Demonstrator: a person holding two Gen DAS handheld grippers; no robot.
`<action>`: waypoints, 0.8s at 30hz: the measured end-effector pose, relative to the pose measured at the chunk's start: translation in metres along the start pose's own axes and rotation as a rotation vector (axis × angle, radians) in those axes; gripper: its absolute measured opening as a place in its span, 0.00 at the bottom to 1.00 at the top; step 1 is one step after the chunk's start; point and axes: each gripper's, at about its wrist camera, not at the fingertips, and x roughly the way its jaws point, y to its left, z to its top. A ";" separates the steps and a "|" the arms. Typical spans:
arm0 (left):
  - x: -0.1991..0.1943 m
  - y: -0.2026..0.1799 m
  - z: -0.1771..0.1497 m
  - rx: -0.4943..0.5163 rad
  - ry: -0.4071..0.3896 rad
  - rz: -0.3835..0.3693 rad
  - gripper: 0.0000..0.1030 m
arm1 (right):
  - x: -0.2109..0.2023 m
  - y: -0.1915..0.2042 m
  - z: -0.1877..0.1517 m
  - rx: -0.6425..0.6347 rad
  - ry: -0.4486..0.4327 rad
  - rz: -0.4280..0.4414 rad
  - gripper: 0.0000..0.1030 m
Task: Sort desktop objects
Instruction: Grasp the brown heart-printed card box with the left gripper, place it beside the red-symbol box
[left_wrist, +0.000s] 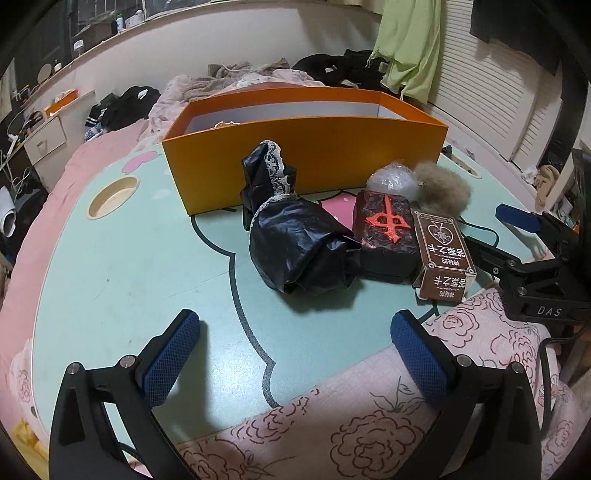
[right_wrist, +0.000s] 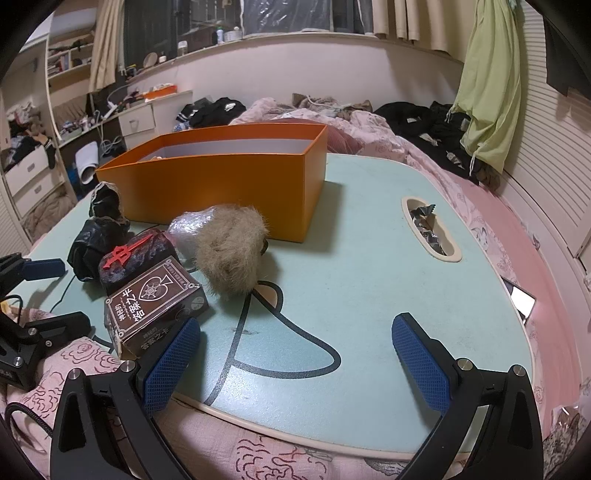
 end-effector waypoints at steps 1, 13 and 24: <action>0.000 0.000 0.001 0.000 0.000 0.000 1.00 | 0.000 0.000 0.000 0.000 0.000 0.000 1.00; 0.000 0.002 0.001 0.002 0.000 -0.002 1.00 | 0.000 0.001 0.000 0.000 0.000 0.000 1.00; 0.000 0.003 0.000 0.003 0.000 -0.002 1.00 | 0.000 0.001 0.001 0.000 0.001 -0.001 1.00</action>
